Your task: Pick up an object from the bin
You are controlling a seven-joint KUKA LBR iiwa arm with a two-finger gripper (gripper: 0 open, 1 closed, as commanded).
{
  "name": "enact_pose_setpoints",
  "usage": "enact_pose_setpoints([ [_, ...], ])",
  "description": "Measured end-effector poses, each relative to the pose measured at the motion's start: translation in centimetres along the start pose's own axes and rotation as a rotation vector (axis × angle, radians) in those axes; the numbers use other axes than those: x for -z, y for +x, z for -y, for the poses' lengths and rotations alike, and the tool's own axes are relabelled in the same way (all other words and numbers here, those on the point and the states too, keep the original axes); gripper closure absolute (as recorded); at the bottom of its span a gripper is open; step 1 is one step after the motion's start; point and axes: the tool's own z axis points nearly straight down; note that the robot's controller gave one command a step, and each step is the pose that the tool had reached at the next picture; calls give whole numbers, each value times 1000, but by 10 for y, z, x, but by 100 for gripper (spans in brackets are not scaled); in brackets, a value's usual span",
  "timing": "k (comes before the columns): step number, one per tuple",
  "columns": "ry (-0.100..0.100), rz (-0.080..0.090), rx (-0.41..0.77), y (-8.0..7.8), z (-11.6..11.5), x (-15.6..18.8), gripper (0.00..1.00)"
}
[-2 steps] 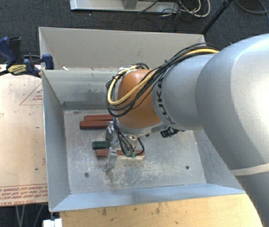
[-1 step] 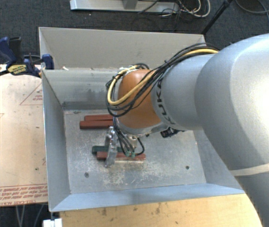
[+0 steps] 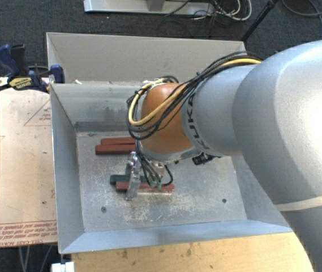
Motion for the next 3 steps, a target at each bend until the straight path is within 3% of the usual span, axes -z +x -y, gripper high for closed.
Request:
enact_pose_setpoints([
  [1,0,0,0,0,0,0,0],
  [2,0,0,0,0,0,0,0],
  [3,0,1,308,21,22,1,100],
])
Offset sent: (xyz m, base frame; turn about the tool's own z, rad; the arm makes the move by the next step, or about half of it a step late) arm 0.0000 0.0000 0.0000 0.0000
